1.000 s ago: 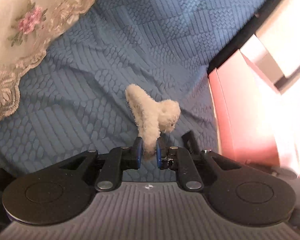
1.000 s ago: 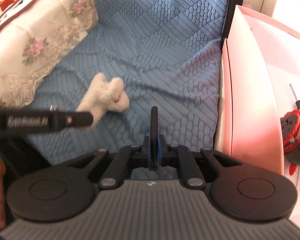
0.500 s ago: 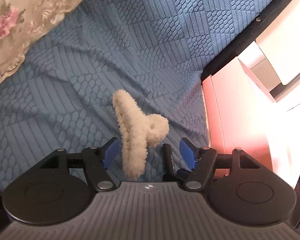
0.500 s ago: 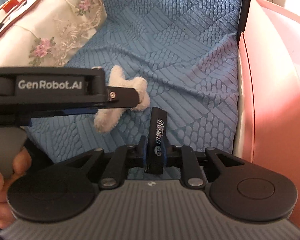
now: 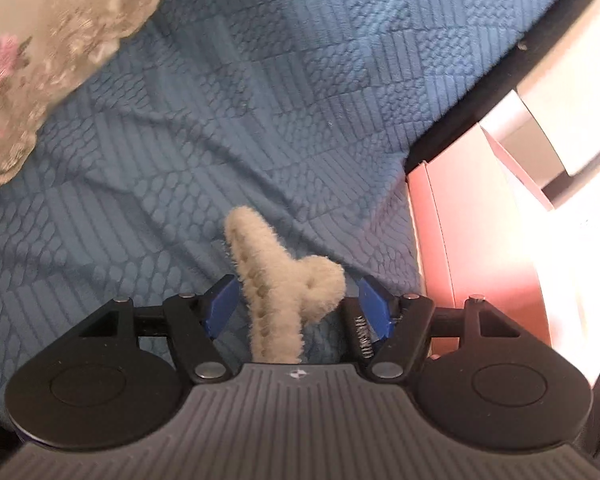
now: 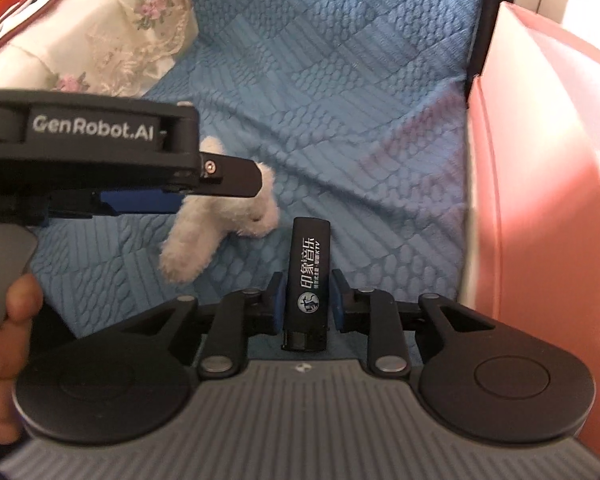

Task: Organize rigid objects
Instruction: 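Lift the white plush toy with left tool while right tool lifts the USB stick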

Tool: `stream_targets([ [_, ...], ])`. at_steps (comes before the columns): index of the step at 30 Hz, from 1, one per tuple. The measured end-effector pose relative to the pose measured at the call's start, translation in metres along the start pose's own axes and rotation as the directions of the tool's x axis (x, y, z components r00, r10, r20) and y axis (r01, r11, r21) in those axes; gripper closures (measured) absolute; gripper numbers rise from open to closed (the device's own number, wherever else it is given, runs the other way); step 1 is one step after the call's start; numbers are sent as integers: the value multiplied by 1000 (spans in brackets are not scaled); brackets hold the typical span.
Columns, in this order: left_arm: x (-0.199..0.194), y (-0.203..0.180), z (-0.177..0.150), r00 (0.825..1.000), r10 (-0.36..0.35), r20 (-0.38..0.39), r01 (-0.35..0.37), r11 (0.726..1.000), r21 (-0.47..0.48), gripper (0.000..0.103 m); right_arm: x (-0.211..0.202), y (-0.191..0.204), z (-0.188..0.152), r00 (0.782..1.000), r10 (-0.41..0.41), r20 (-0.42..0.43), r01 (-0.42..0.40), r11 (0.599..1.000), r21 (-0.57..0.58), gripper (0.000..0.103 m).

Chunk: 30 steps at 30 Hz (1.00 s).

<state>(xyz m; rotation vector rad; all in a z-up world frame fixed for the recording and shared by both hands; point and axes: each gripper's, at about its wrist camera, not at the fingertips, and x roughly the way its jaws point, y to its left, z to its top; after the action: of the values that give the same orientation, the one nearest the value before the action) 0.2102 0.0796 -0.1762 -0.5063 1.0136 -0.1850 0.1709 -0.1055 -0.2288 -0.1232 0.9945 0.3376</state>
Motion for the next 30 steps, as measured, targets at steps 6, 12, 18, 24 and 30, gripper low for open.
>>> stream_targets([
  [6,3,-9,2,999,39,9,-40,998,42,31,-12,-9,3,999,-28,29,28,1000,14,76],
  [12,11,-12,4,999,37,-11,-37,997,63,32,1,-8,0,999,-50,-8,50,998,23,76],
  [18,19,-18,5,998,59,-4,-59,994,93,32,4,-8,1,999,-50,-17,50,998,34,76],
  [24,24,-18,8,997,79,-13,-77,991,111,39,6,-7,2,998,-59,-12,60,998,26,76],
  [30,20,-16,8,997,76,-16,-74,992,103,43,5,-6,-1,999,-47,-1,47,999,21,76],
])
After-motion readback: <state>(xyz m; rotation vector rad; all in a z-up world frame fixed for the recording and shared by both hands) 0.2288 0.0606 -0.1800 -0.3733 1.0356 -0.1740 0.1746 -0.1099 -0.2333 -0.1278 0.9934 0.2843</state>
